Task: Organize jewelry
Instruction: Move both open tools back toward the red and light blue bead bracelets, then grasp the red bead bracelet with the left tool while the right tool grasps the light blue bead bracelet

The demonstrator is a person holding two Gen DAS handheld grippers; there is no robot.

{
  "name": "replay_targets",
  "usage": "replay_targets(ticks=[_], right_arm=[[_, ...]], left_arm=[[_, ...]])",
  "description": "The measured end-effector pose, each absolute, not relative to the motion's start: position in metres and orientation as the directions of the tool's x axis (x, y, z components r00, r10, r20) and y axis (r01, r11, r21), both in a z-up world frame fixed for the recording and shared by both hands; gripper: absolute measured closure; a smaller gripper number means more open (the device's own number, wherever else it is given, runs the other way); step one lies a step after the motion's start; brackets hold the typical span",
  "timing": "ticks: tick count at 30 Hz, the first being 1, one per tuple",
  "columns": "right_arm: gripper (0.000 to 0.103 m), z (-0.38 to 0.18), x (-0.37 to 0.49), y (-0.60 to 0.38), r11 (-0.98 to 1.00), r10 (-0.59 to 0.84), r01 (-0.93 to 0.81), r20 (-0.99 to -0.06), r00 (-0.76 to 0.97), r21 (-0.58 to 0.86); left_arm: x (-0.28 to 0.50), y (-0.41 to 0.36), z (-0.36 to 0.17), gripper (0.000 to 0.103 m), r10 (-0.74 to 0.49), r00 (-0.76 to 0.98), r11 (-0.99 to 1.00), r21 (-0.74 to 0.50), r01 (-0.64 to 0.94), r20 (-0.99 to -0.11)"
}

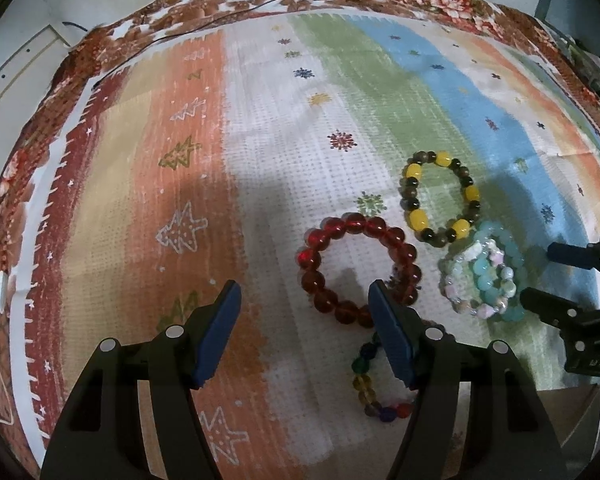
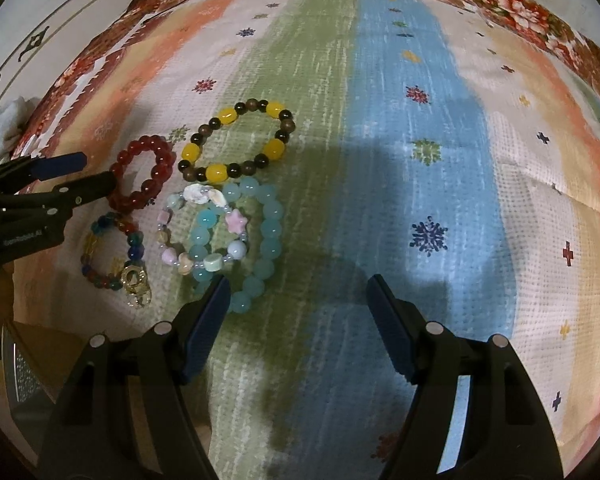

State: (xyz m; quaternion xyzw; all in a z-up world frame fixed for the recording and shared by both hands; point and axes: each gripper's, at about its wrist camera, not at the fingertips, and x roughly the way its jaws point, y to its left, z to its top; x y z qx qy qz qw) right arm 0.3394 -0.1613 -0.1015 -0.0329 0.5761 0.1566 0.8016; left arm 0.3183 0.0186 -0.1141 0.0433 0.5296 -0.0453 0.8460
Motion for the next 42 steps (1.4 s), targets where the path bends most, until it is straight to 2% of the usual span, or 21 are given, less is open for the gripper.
replay_targets(ticks=[12,15,17,21,23,25,27,42], right_arm=[[0.032,-0.107,0.348,-0.157,0.946,0.196,-0.308,-0.936,0.293,0.102],[0.034,-0.109,0.350,-0.156,0.945,0.182,-0.316,-0.937,0.299,0.083],[0.036,-0.109,0.350,-0.157,0.947,0.175,-0.312,-0.937,0.301,0.077],[0.043,-0.109,0.351,-0.158,0.948,0.165,-0.311,-0.937,0.306,0.066],[0.051,-0.108,0.351,-0.158,0.949,0.163,-0.308,-0.936,0.313,0.063],[0.074,-0.107,0.352,-0.159,0.949,0.173,-0.307,-0.935,0.311,0.073],[0.090,-0.106,0.352,-0.156,0.945,0.183,-0.316,-0.935,0.303,0.082],[0.090,-0.082,0.344,-0.153,0.935,0.223,-0.340,-0.909,0.351,0.098]], left_arm=[[0.329,0.019,-0.127,0.037,-0.025,0.412,0.992,0.029,0.122,-0.911],[0.332,0.019,-0.131,0.040,-0.018,0.411,0.991,0.037,0.128,-0.912],[0.331,0.016,-0.131,0.051,-0.031,0.408,0.988,0.035,0.153,-0.912],[0.329,0.012,-0.132,0.062,-0.056,0.404,0.983,0.020,0.182,-0.913],[0.329,0.010,-0.132,0.075,-0.065,0.401,0.981,0.016,0.194,-0.914],[0.327,0.008,-0.132,0.089,-0.053,0.406,0.979,0.033,0.203,-0.912],[0.327,0.009,-0.131,0.090,-0.056,0.407,0.979,0.029,0.201,-0.912],[0.324,0.014,-0.099,0.090,-0.090,0.469,0.986,-0.014,0.164,-0.879]])
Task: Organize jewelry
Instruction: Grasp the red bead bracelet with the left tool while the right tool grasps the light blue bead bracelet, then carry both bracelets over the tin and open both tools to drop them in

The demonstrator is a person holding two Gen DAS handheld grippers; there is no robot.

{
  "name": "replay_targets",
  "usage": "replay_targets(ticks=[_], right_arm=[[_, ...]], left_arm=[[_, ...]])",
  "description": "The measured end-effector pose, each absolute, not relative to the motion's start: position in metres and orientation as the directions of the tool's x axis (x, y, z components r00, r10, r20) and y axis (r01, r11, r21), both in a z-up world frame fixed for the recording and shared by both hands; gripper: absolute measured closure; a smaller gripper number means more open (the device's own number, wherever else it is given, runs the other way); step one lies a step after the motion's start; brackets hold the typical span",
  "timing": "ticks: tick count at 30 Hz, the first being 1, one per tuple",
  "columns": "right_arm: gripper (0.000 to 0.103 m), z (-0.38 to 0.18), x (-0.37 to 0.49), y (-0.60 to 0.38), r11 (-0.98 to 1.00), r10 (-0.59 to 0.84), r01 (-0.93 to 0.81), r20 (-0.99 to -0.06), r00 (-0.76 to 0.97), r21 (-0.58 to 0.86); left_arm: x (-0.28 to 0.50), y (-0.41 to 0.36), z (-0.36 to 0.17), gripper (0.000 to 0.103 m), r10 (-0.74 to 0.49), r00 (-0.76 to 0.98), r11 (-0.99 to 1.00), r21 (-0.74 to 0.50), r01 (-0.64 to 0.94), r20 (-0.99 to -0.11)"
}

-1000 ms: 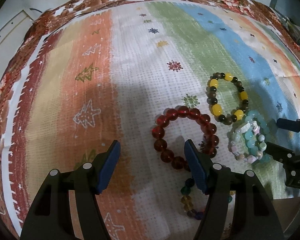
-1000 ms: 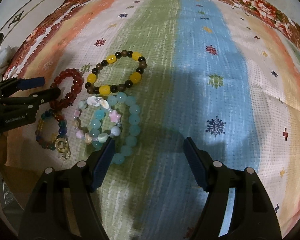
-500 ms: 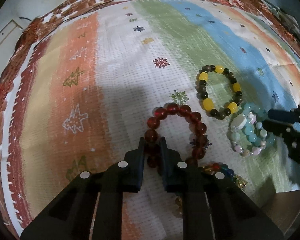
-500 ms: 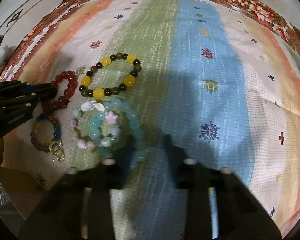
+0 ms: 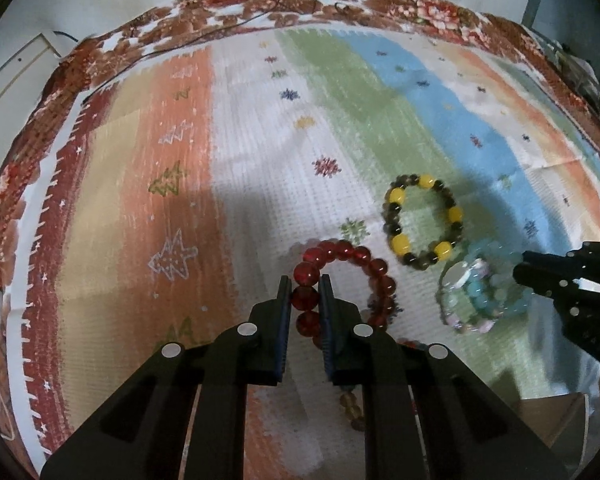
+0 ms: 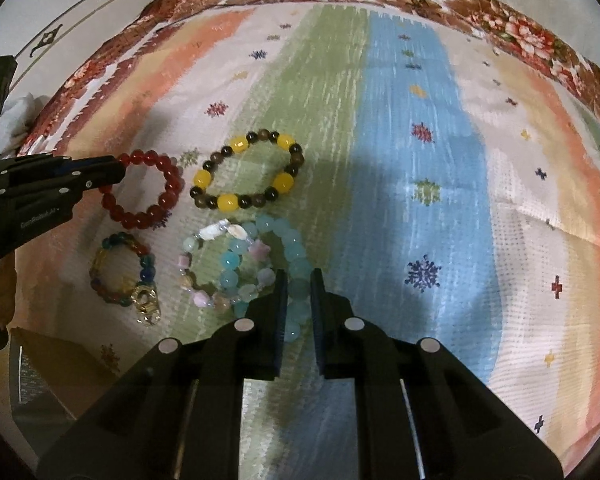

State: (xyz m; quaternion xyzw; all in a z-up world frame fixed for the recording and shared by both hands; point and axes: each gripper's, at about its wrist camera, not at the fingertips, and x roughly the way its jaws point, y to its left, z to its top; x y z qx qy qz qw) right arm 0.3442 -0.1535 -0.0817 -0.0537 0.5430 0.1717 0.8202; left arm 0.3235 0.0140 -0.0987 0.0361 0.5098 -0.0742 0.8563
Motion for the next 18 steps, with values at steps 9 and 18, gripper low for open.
replay_targets(ticks=[9,18], right_arm=[[0.090,-0.046,0.333,-0.144,0.921,0.271,-0.375,-0.864,0.425,0.105],[0.090,-0.026,0.319,-0.137,0.920,0.275,-0.382,-0.844,0.460,0.092]], left_arm=[[0.314,0.007,-0.076,0.090,-0.119,0.504,0.984,-0.035,0.174,-0.856],[0.300,0.007,-0.060,0.090,-0.127,0.522,0.984,-0.040,0.174,-0.843]])
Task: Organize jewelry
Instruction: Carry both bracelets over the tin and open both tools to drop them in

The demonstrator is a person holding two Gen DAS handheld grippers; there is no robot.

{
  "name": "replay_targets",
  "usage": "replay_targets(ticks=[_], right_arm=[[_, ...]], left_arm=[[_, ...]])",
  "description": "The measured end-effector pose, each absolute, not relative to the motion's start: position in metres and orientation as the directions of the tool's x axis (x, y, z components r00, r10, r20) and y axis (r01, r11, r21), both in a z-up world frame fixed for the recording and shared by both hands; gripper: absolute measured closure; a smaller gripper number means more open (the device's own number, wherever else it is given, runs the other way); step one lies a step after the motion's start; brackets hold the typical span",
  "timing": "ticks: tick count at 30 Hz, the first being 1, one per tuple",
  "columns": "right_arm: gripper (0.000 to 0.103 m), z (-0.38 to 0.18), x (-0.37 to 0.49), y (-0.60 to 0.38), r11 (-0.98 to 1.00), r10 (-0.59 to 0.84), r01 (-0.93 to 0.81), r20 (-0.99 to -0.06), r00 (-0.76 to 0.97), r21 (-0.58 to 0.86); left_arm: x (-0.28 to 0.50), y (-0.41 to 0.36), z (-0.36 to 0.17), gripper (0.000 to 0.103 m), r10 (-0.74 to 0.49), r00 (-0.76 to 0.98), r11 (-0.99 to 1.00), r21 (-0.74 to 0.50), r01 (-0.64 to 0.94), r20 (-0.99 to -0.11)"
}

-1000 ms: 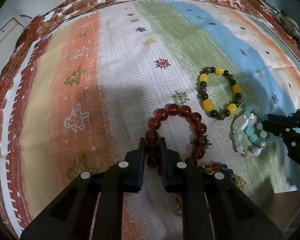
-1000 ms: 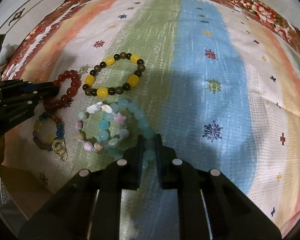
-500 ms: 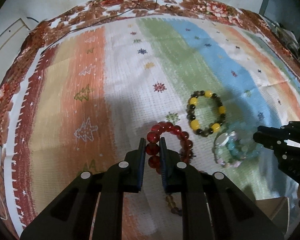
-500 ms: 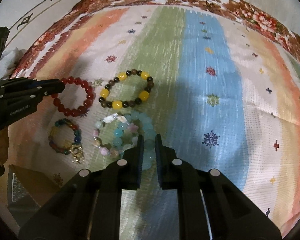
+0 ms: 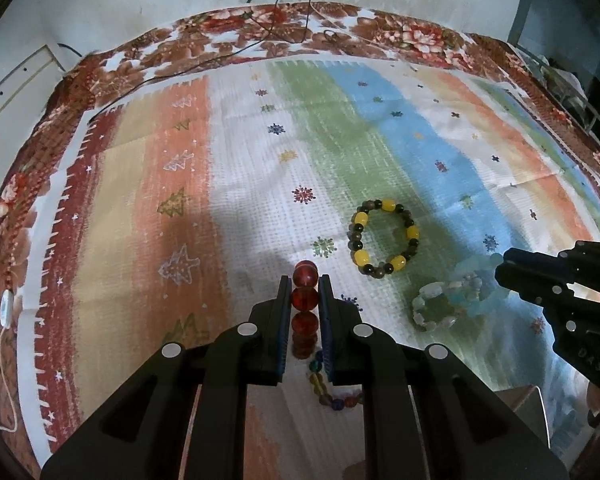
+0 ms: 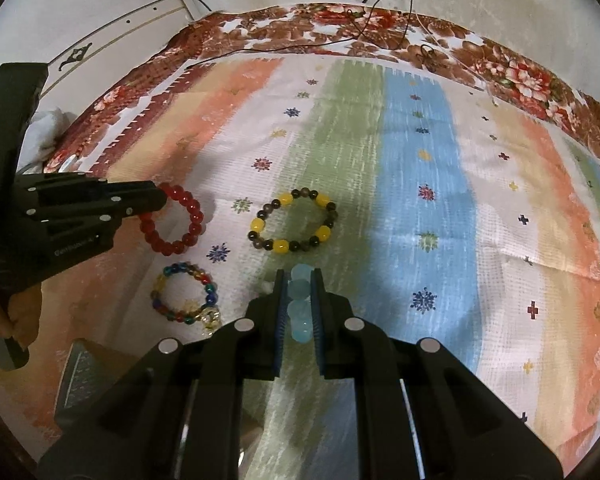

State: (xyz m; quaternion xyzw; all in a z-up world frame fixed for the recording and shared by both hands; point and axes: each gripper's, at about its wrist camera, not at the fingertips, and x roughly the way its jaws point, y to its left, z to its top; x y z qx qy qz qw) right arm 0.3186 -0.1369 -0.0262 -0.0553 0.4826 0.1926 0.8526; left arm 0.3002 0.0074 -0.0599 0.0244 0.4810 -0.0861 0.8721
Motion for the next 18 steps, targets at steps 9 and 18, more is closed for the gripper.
replay_targets(ticks=[9,18], right_arm=[[0.090,0.019,0.294,-0.127,0.900,0.327,-0.427,-0.779,0.535,0.085],[0.090,0.023,0.282,-0.123,0.893,0.338,-0.442,-0.781,0.525,0.090]], left_arm=[[0.286,0.009,-0.044,0.090,-0.143,0.546,0.985,-0.064,0.162,-0.825],[0.270,0.005,-0.025,0.090,-0.170,0.572,0.981,-0.083,0.176,-0.802]])
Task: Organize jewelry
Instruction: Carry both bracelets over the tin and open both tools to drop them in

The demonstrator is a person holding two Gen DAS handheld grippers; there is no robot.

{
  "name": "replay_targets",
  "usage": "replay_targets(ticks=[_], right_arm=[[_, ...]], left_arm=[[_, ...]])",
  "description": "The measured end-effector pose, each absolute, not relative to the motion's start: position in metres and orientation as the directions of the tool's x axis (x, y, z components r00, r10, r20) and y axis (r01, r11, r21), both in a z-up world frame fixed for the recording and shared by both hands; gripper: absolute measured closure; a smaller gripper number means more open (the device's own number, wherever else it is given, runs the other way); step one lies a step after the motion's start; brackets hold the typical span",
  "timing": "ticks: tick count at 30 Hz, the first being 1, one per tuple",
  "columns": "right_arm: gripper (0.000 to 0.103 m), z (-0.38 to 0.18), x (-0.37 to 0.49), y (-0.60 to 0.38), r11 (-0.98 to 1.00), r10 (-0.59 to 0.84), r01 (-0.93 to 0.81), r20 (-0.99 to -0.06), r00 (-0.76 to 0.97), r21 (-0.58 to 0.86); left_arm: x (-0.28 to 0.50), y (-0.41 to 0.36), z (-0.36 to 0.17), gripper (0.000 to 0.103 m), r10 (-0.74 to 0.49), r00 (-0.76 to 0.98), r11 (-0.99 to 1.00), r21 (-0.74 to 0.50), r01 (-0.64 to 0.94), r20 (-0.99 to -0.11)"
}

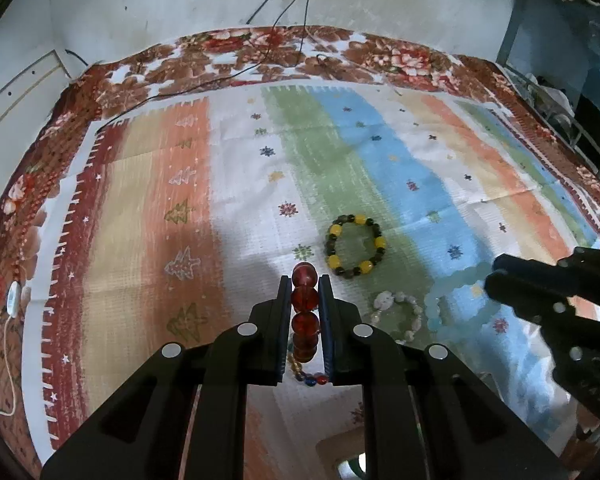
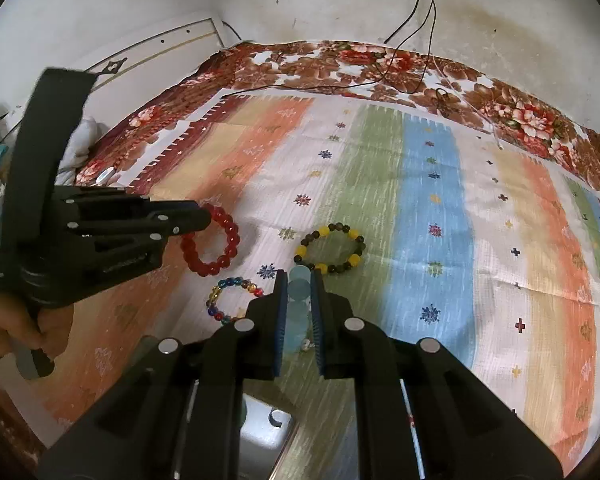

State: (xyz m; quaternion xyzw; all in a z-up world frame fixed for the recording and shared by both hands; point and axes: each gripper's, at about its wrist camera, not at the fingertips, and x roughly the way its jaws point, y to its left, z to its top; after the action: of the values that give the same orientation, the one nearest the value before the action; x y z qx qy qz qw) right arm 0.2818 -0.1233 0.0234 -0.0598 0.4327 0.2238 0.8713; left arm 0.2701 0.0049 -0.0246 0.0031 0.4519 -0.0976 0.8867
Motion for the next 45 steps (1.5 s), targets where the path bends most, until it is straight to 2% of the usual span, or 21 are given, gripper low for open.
replay_targets(ticks=[31,45], right_arm=[[0.090,0.053,0.223,-0.133,0.887,0.392,-0.437,-0.740,0.547,0.147],[0.090,0.050,0.186,-0.136,0.873,0.419,-0.459,-0.740,0.526,0.168]], left_arm=[[0.195,-0.008,0.011,0.090,-0.239,0.626,0.966,-0.116,0.231,-0.742],[0.154,-0.017,0.019,0.090,-0.289,0.634,0.951,-0.141,0.275,-0.717]])
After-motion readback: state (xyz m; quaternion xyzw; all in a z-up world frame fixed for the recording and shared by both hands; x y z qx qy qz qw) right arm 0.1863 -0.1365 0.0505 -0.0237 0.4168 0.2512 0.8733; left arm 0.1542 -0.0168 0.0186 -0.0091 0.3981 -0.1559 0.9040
